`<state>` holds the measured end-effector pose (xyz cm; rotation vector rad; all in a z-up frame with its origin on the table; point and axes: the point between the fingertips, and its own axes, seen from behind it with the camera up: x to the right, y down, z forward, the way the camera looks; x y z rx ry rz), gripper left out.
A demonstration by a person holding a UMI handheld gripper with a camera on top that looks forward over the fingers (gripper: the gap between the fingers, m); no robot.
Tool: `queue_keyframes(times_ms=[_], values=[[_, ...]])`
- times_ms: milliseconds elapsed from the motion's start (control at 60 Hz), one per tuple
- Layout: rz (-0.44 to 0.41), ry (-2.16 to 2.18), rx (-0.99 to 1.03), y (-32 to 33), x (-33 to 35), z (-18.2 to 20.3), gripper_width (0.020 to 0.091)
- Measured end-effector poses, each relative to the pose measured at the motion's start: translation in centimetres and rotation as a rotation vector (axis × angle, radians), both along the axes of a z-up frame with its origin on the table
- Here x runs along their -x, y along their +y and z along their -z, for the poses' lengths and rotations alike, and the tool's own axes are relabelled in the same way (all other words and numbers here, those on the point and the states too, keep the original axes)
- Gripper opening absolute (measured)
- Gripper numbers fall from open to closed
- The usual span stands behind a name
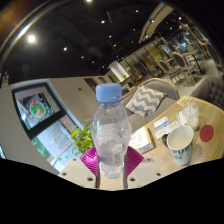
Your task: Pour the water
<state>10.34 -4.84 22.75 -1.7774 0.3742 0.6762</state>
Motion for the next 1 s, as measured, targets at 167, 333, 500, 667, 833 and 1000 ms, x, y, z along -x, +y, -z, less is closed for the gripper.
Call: queue_keyframes(times_ms=[167,333,500,667,833,1000], values=[[0.03,0.507,0.024,3.2,-1.7,-2.4,0.0299],[0.053,0.889,0.086,5.1,-2.9,-1.5,0.03],[0.055,1.179,0.174,5.6,-2.9,0.8,0.03],[0.061,1.395,0.2,5.7,-3.2,1.7,0.0301],[0.056,1.392,0.229,5.3,-3.2,1.9,0.03],[0.035,1.125,0.214,4.3,-4.1,0.8,0.03]])
